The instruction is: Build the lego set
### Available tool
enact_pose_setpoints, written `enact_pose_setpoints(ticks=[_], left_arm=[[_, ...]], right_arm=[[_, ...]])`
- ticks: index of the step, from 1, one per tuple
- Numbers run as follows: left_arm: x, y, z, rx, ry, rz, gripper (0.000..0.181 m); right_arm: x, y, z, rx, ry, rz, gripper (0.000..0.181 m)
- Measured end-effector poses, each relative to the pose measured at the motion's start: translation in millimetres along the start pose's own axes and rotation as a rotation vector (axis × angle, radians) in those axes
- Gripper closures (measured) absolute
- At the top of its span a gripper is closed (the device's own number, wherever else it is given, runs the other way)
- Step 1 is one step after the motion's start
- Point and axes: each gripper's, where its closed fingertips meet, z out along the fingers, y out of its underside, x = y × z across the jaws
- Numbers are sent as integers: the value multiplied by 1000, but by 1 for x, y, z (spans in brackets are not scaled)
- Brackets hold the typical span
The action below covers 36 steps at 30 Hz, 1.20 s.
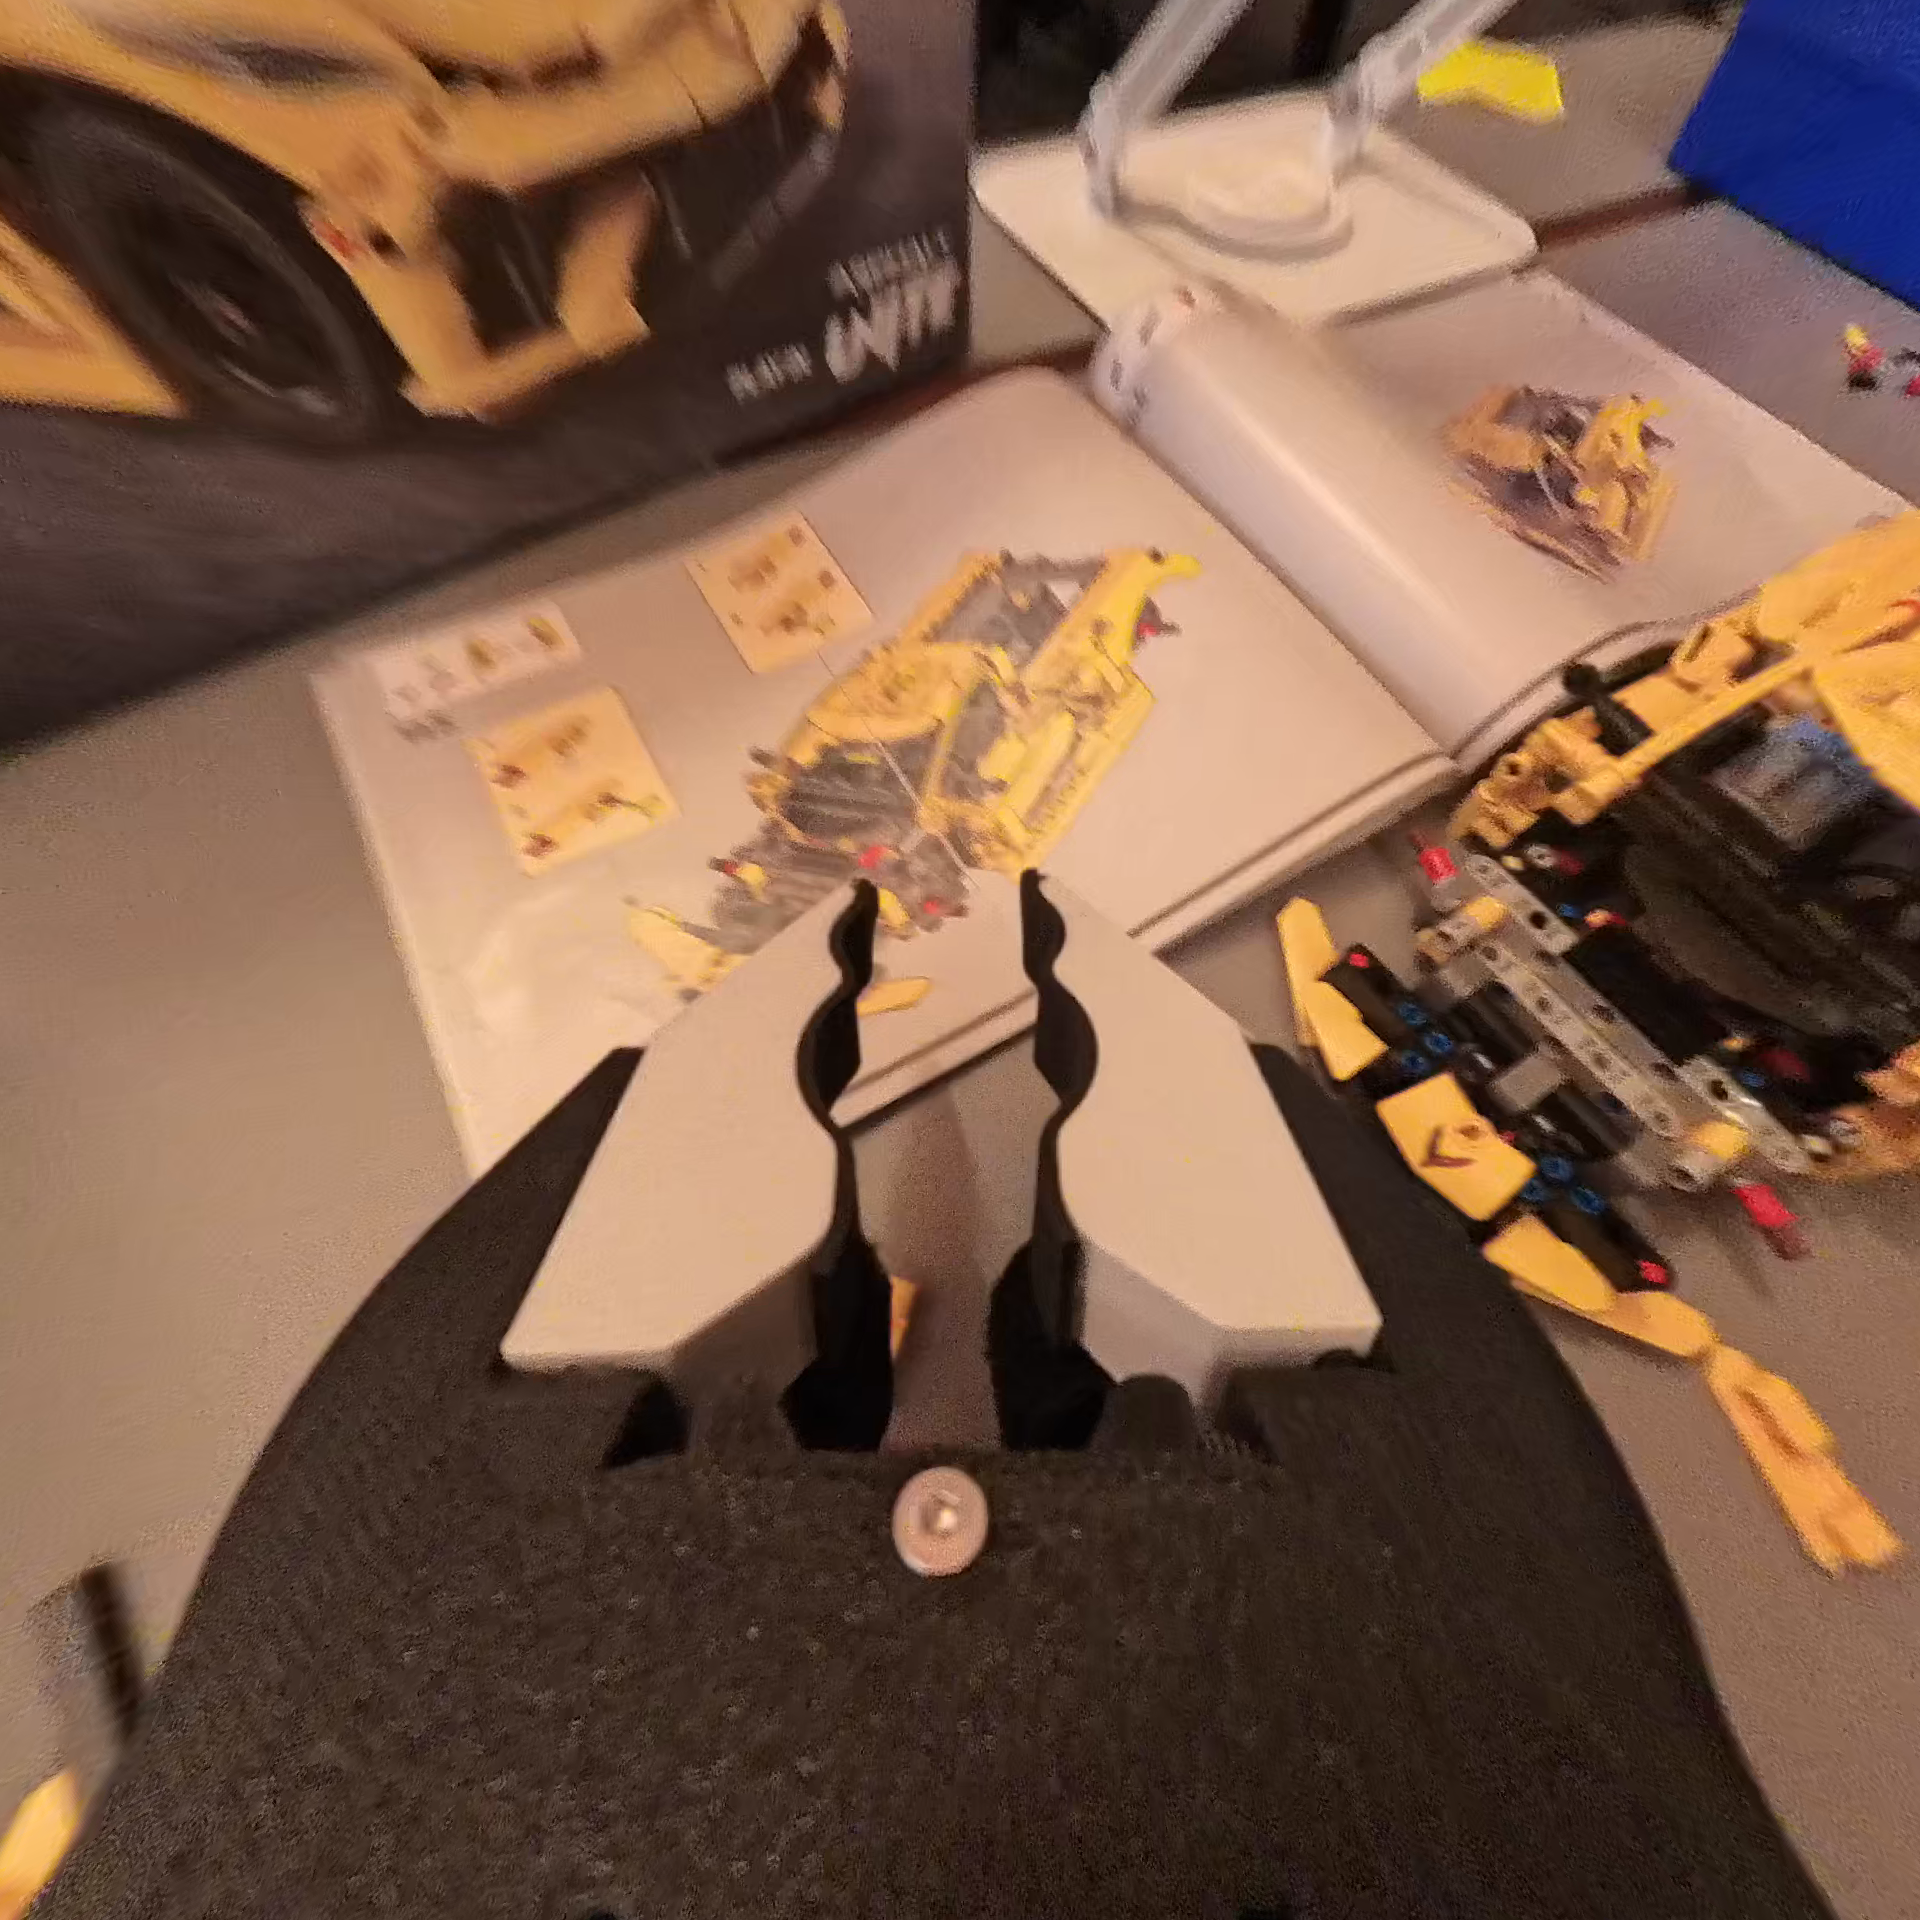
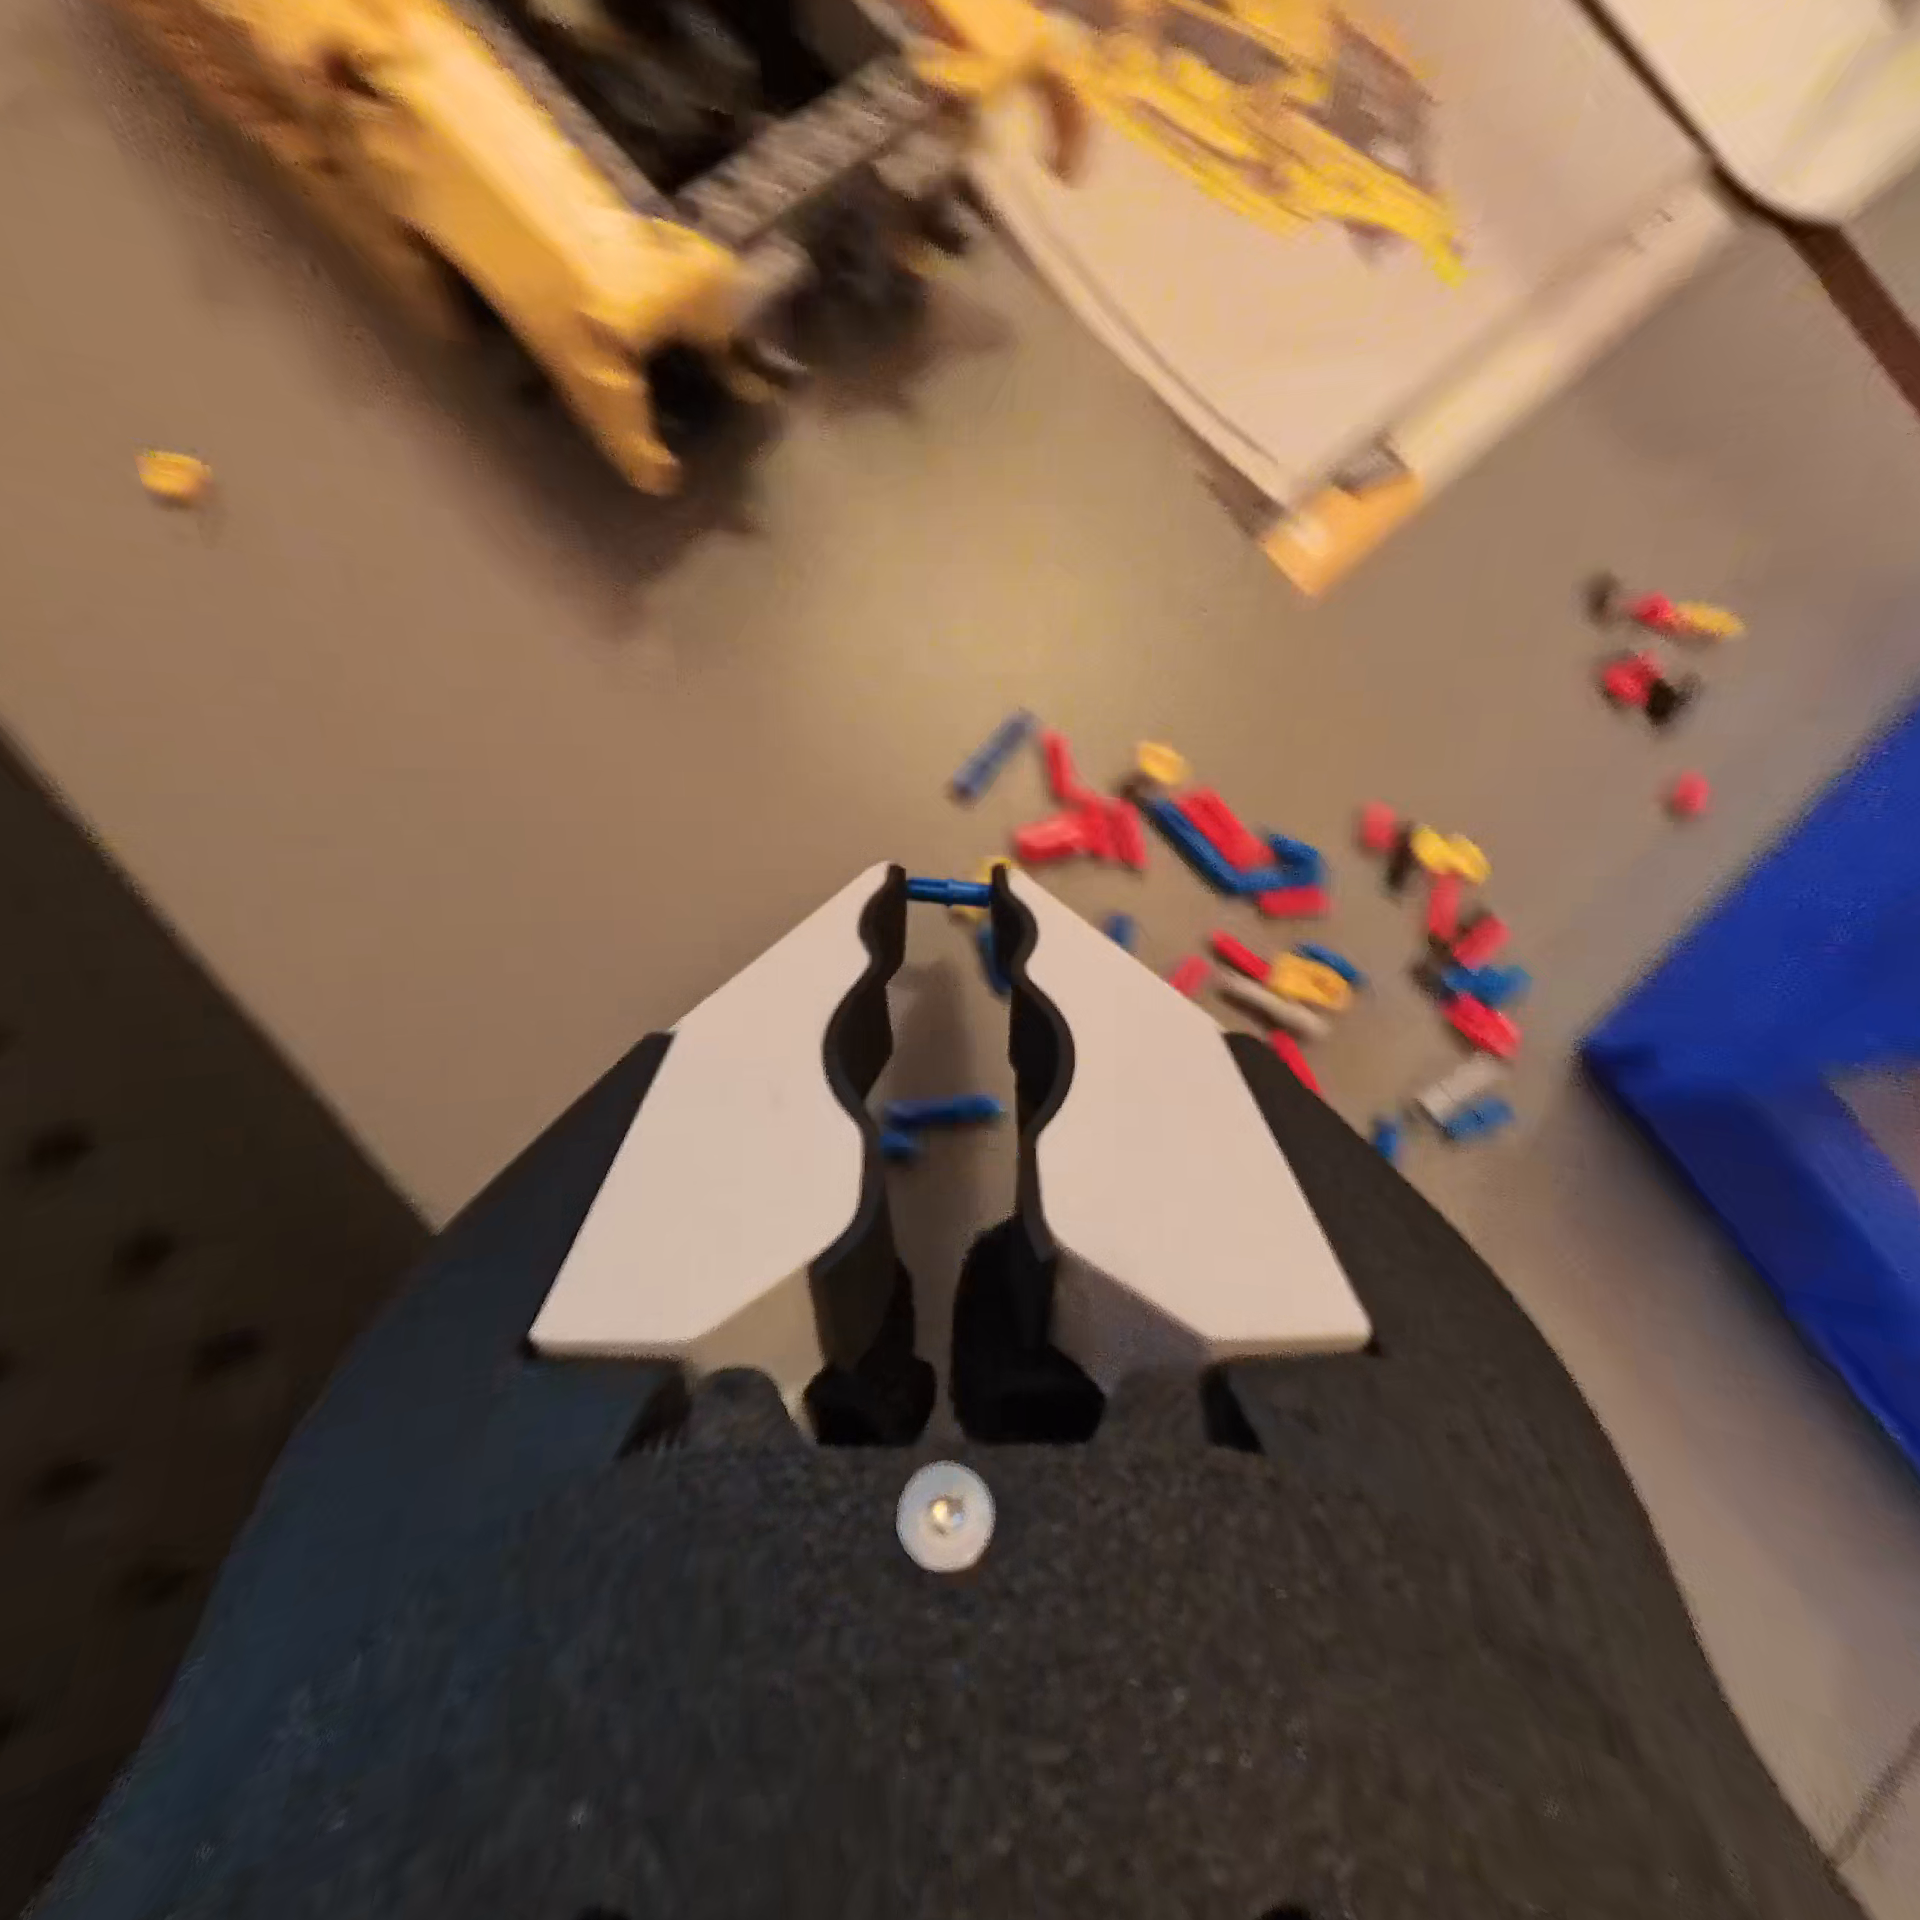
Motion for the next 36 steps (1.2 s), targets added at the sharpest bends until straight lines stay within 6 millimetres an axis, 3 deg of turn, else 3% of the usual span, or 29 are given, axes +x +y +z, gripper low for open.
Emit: enact_pose_setpoints(ticks=[2, 5, 7, 10, 12, 14, 16, 18, 21, 23, 25, 27, 30, 32, 36], left_arm=[[20, 4, 13, -101, 136, -66, 153], [50, -11, 34, -165, 260, -69, 155], [61, -24, 54, -178, 279, 20, 160], [76, -32, 86, -223, 306, 107, 165], [87, -26, 102, -280, 351, 103, 168], [86, -22, 111, -293, 335, 96, 172], [82, -22, 114, -286, 310, 88, 179], [74, -18, 115, -299, 264, 124, 181], [66, -15, 118, -286, 219, 143, 181], [66, -16, 119, -283, 225, 103, 181], [66, -17, 122, -276, 219, 90, 181], [66, -19, 126, -270, 204, 90, 181], [67, -22, 131, -272, 194, 105, 181], [73, -27, 135, -268, 227, 82, 181], [88, -34, 149, -271, 265, 70, 181]], right_arm=[[28, 17, -5, 11, 50, 98, 166], [42, 45, -3, -19, 35, 198, 166], [46, 46, -2, 35, 46, 219, 165], [44, 34, -5, 82, 16, 249, 146], [48, -2, -18, 168, 27, 229, 145], [45, -59, -28, 264, 1, 182, 145], [33, -117, -18, 294, -74, 162, 132], [13, -164, 16, 252, -192, 98, 110], [6, -226, 78, 232, -246, -52, 122], [-10, -244, 121, 142, -350, -152, 117], [-19, -249, 157, 65, -397, -249, 115], [-23, -242, 180, -23, -449, -280, 118], [-11, -226, 188, -103, -480, -268, 120], [9, -200, 194, -182, -427, -298, 121], [30, -186, 189, -96, -400, -285, 133]])
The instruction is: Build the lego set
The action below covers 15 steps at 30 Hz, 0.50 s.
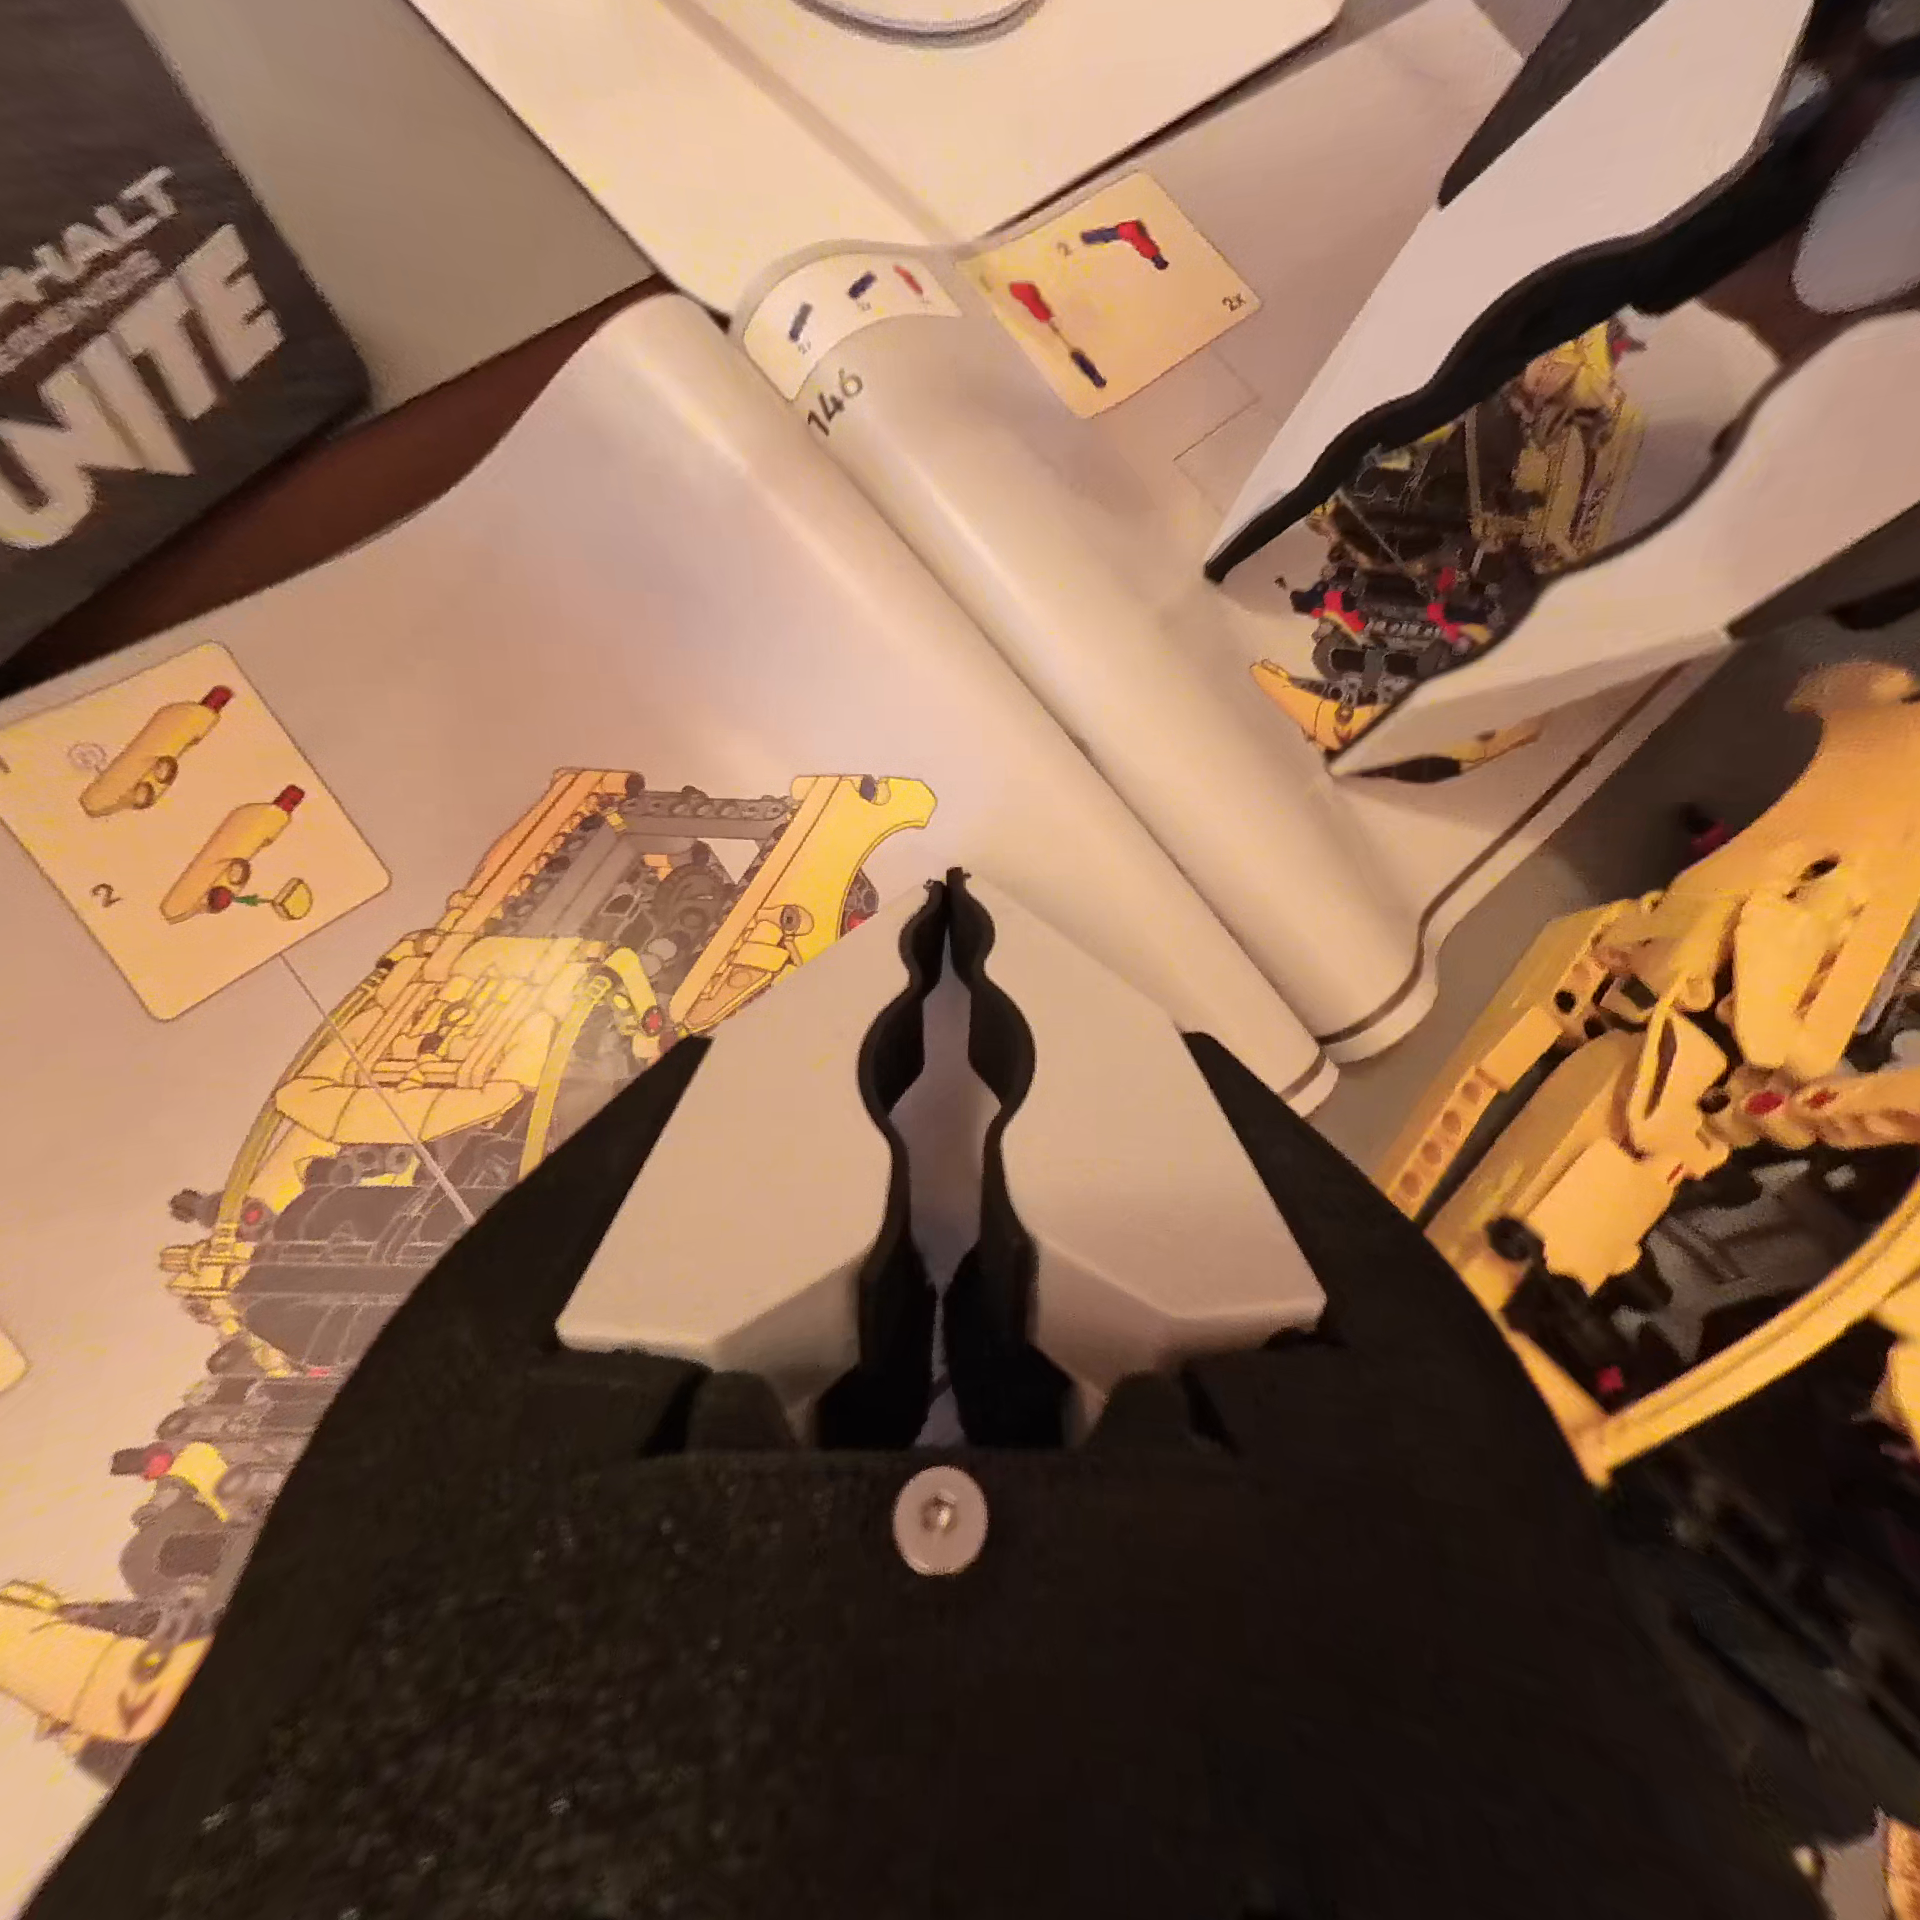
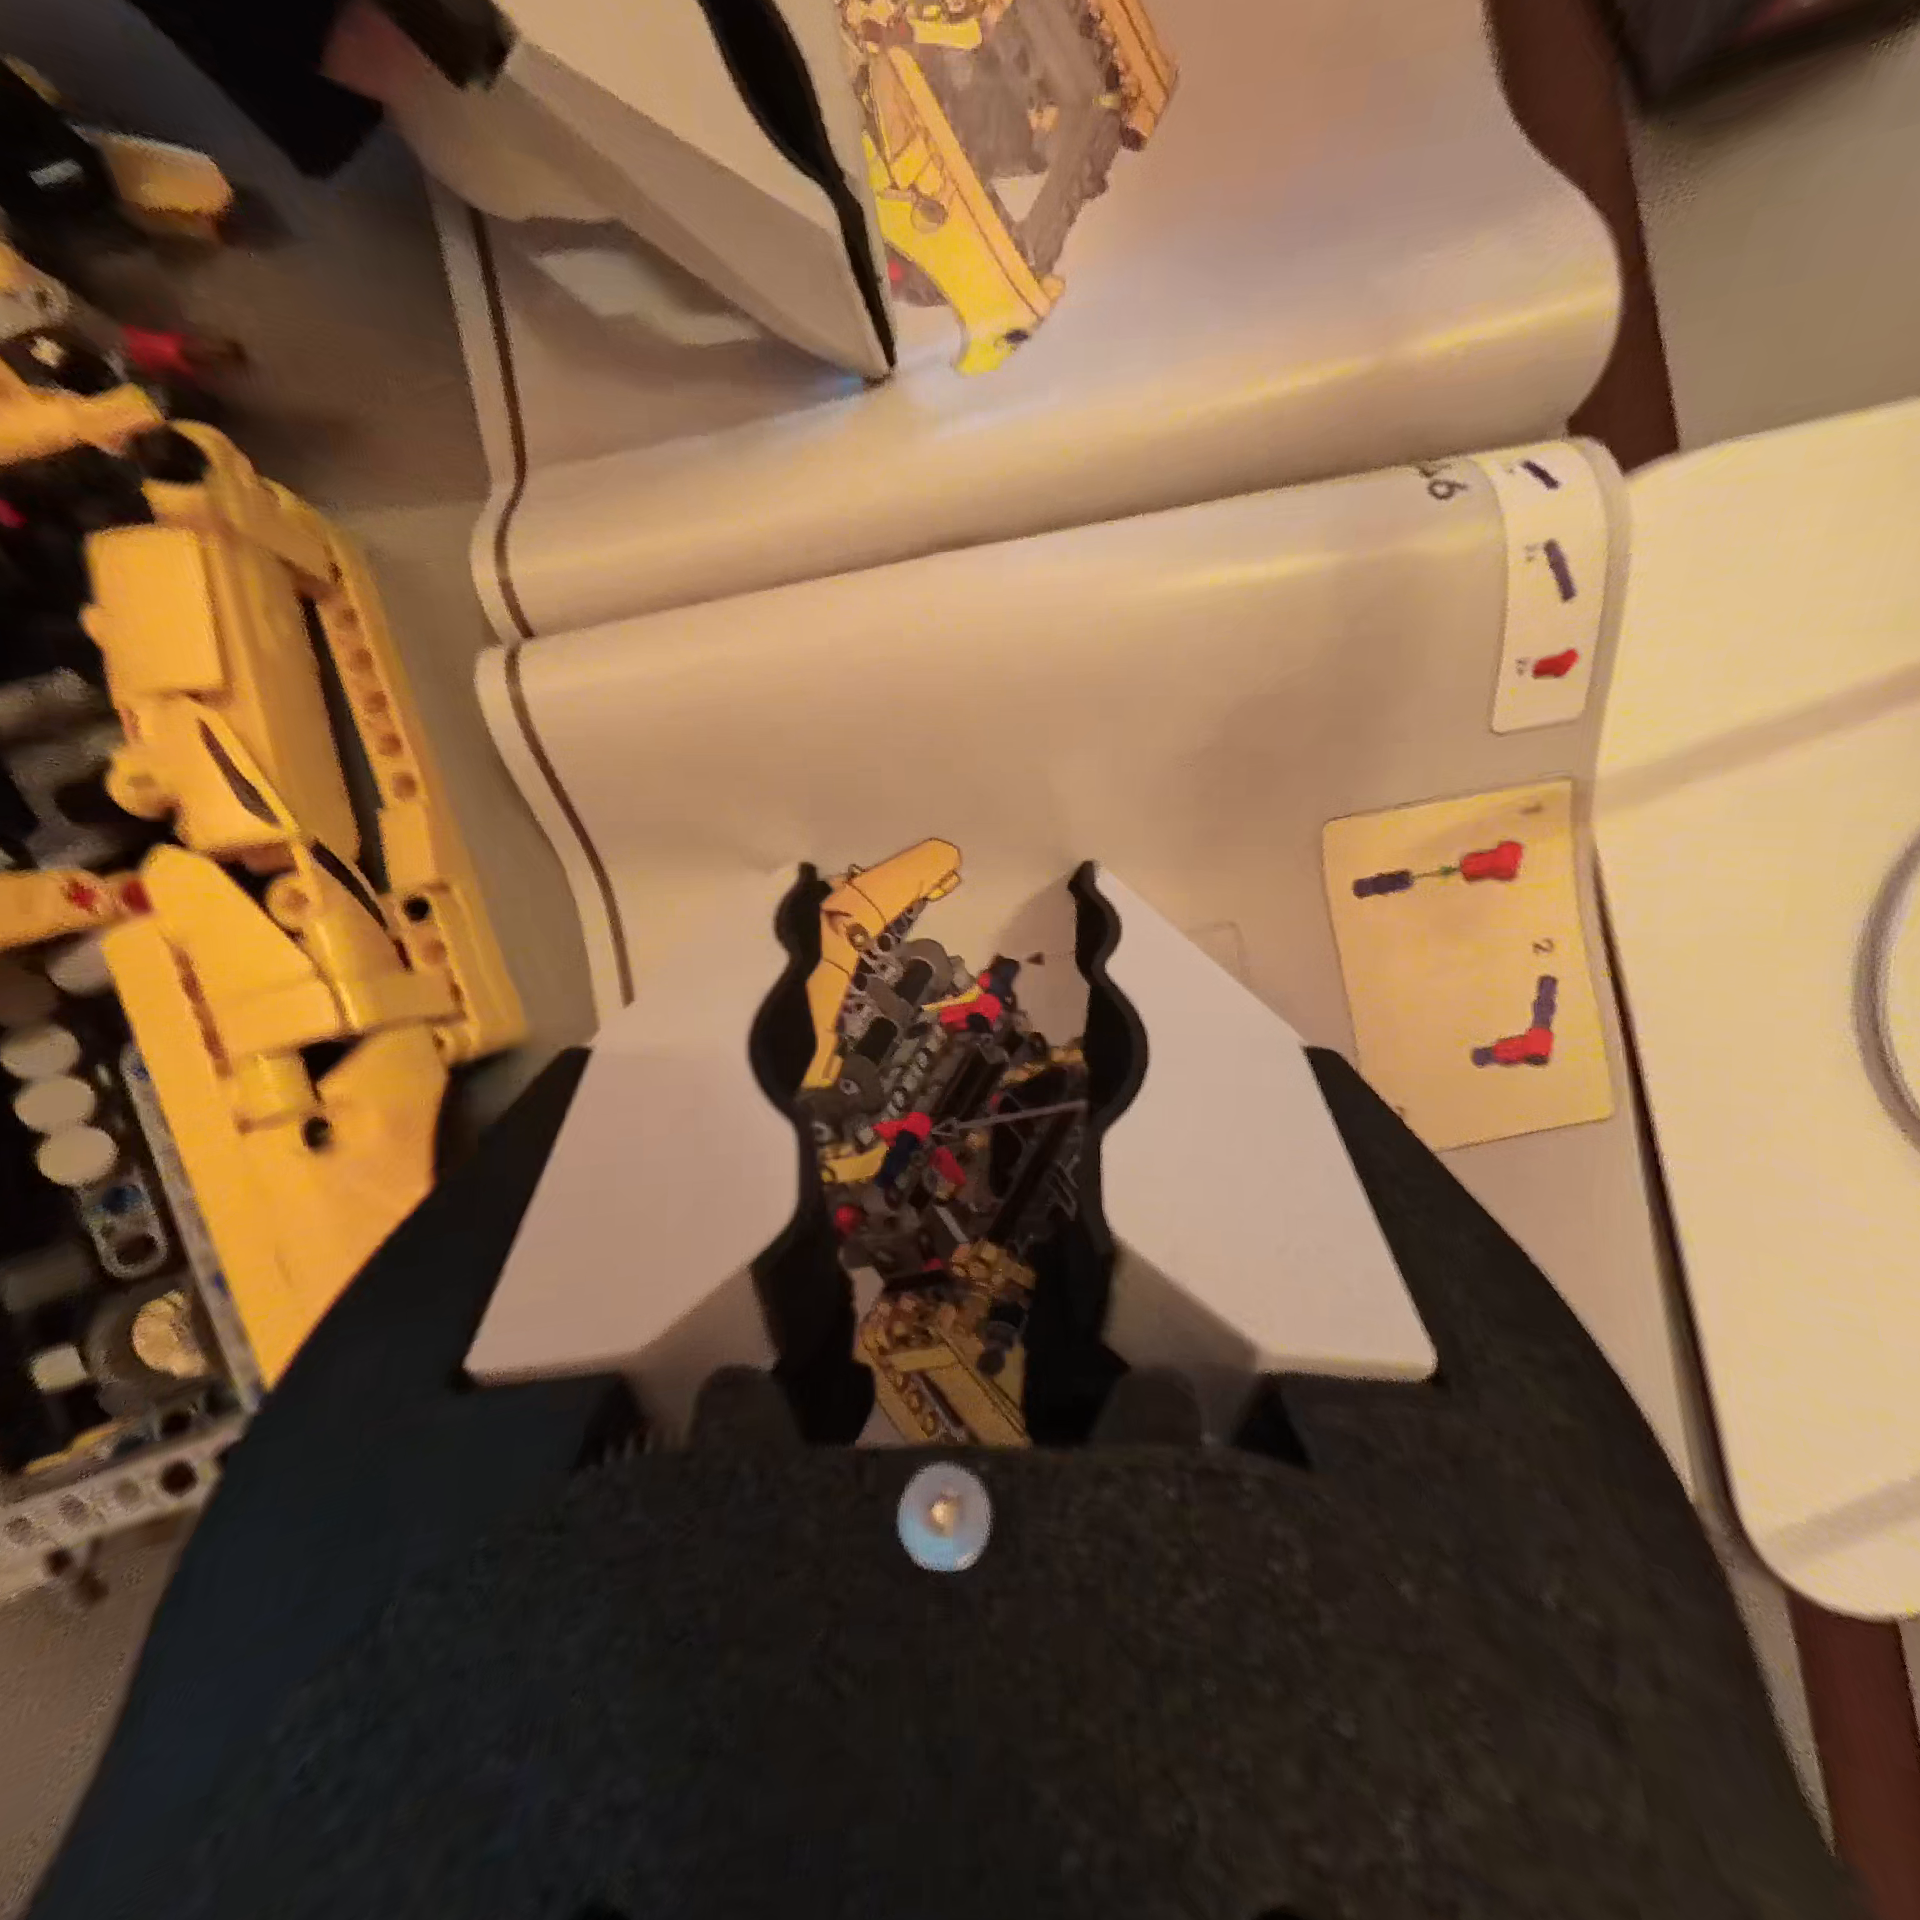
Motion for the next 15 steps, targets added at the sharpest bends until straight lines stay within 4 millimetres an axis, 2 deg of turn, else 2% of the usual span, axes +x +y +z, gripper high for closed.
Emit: enact_pose_setpoints(ticks=[5, 8, 9, 10, 12, 13, 15], left_arm=[[5, -5, 4, 8, -31, 11, 181], [3, 1, -3, -16, -16, 7, 181], [-1, 4, -8, -30, -9, 11, 181], [-7, 7, -14, -41, -17, 30, 181], [-41, 13, -31, -46, -134, 100, 181], [-60, 16, -41, -39, -201, 131, 181], [-91, 28, -55, -56, -282, 139, 181]], right_arm=[[17, 13, -9, 51, 8, 60, 153], [19, 13, -10, 66, 16, 77, 154], [20, 12, -14, 65, 27, 92, 148], [20, 12, -22, 77, 29, 117, 141], [24, 15, -46, 128, 59, 179, 139], [31, 24, -60, 130, 120, 200, 140], [38, 60, -77, 31, 223, 201, 131]])
